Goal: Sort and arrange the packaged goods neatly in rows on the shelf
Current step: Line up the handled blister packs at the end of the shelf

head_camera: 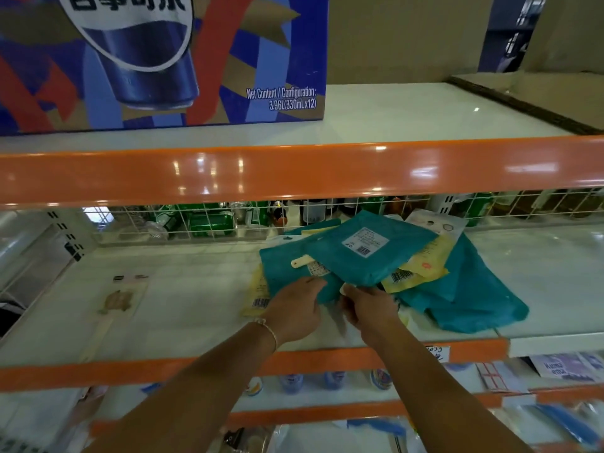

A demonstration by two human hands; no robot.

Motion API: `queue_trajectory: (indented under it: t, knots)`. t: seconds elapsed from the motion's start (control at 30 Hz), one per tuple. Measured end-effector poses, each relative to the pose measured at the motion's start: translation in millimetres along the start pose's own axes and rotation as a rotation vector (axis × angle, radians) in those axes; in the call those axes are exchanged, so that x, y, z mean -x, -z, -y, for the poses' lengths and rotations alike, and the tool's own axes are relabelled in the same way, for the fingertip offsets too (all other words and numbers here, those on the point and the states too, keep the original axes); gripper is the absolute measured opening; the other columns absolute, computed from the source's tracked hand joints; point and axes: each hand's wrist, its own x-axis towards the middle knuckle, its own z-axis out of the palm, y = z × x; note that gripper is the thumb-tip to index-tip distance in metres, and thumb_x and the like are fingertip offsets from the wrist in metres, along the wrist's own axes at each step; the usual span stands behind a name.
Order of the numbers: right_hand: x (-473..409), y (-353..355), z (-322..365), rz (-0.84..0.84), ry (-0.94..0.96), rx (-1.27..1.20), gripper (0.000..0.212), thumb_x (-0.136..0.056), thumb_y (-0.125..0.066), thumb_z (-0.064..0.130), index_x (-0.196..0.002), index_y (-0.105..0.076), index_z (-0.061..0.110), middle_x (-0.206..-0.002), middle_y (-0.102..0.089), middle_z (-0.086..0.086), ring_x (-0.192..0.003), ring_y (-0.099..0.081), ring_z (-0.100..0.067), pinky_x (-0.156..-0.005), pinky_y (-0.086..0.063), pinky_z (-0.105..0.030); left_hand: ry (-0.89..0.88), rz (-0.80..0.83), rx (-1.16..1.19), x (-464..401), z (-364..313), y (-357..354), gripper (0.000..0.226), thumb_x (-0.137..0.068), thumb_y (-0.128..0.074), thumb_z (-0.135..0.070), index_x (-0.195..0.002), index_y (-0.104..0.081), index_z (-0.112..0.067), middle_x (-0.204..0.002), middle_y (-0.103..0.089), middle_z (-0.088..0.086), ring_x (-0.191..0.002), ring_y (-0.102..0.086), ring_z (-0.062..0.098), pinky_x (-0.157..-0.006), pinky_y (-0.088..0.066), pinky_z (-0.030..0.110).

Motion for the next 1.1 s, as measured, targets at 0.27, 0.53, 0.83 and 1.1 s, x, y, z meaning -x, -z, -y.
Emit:
queue_trajectory:
  t: [0.27,0.53,0.83,1.1]
  knots:
    - [34,19,3,0.057,0.028,-0.07,0.018,-0.09,-0.063,0.006,-0.073,-0.056,0.007,-0.055,-0.064,-0.003,-0.054,-0.054,-0.016,-0.049,-0.038,-0.025,-0.026,0.182,0.012,-33,-14,10,0.065,-0.093,-0.041,-0.004,-0.153,-0.018,-0.015,-0.16,-0.016,0.005,-0.146,-0.017,0.019,-0.118,-0.017,0.028]
    - [55,23,-22,0.09,0.063,0.07,0.025,-0.088,-0.066,0.007,-0.063,-0.061,0.005,-0.06,-0.062,-0.011,-0.049,-0.054,-0.016,-0.046,-0.039,-0.025,0.004,0.201,0.036,-50,-13,5,0.061,-0.092,-0.043,-0.006,-0.151,-0.027,-0.013,-0.155,-0.03,0.01,-0.141,-0.031,0.026,-0.114,-0.028,0.036]
    - [68,-8,-28,0.276,0.056,0.175,0.026,-0.09,-0.066,0.012,-0.065,-0.064,0.005,-0.055,-0.061,-0.005,-0.047,-0.05,-0.012,-0.046,-0.041,-0.022,0.385,-0.209,0.386,-31,6,28,0.025,-0.096,-0.045,-0.016,-0.11,-0.064,-0.009,-0.111,-0.063,0.005,-0.1,-0.058,0.019,-0.078,-0.043,0.024]
    - [68,-44,-32,0.502,0.016,0.321,0.03,-0.093,-0.063,0.01,-0.063,-0.06,0.005,-0.05,-0.057,-0.007,-0.046,-0.046,-0.017,-0.049,-0.04,-0.025,0.702,-0.213,0.86,3,45,41,0.01,-0.09,-0.058,-0.01,-0.092,-0.067,-0.008,-0.074,-0.065,0.009,-0.056,-0.059,0.019,-0.042,-0.045,0.022]
